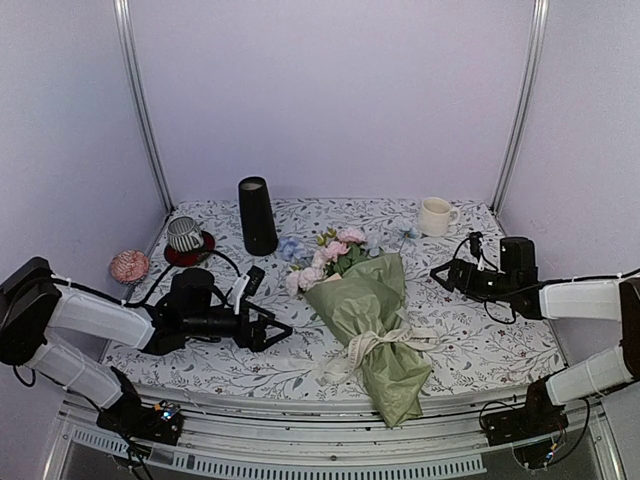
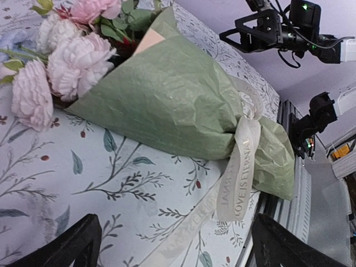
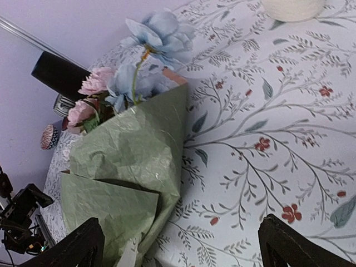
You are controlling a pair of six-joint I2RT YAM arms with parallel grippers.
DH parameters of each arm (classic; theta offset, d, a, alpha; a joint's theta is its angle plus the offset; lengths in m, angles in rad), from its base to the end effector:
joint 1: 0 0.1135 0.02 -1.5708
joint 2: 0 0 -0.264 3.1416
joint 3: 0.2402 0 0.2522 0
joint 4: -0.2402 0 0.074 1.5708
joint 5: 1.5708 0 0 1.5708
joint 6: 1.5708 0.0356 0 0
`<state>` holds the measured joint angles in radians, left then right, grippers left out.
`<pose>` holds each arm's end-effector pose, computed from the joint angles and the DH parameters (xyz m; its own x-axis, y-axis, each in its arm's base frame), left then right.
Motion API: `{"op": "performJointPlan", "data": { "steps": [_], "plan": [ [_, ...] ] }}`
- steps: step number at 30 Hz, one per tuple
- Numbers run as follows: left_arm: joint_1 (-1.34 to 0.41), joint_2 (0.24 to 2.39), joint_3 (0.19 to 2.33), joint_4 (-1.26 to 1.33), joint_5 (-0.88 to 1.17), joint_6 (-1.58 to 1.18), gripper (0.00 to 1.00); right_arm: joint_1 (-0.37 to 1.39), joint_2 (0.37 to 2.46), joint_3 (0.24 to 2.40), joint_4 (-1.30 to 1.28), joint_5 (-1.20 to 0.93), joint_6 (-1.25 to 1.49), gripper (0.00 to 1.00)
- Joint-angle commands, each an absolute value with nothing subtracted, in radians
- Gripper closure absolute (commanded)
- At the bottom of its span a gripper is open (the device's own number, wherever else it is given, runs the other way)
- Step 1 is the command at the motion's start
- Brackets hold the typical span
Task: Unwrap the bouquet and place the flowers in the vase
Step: Adjust the tied bouquet at the center of the board.
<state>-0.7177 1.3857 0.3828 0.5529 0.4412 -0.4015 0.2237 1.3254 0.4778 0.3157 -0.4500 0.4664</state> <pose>0.1779 -0.1754 0.1526 -0.6472 0.0959 -0.7563 0.6860 0.5060 -0.5229 0.2446 0.0715 0.1719 -0.6959 0.2569 -0.6706 -0.2825 0.7605 0.5846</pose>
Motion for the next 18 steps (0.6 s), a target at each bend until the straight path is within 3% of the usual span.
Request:
{"op": "performJointPlan", "data": {
  "steps": [1,3,12,18],
  "plan": [
    [-0.784,1.364,0.361,0.613,0.377,-0.475,0.04,0.213,1.238,0.486,0.046,-0.28,0.526,0.01],
    [-0.801,1.358,0.353,0.615,0.352,-0.484,0.03,0.174,1.211,0.497,-0.039,-0.253,0.545,0.01],
    [-0.835,1.45,0.315,0.804,0.359,-0.712,0.05,0.154,1.079,0.432,-0.061,-0.576,0.562,0.01],
    [-0.867,1.585,0.364,0.881,0.385,-0.826,0.05,0.286,1.134,0.387,-0.097,-0.63,0.594,0.01]
  ]
}}
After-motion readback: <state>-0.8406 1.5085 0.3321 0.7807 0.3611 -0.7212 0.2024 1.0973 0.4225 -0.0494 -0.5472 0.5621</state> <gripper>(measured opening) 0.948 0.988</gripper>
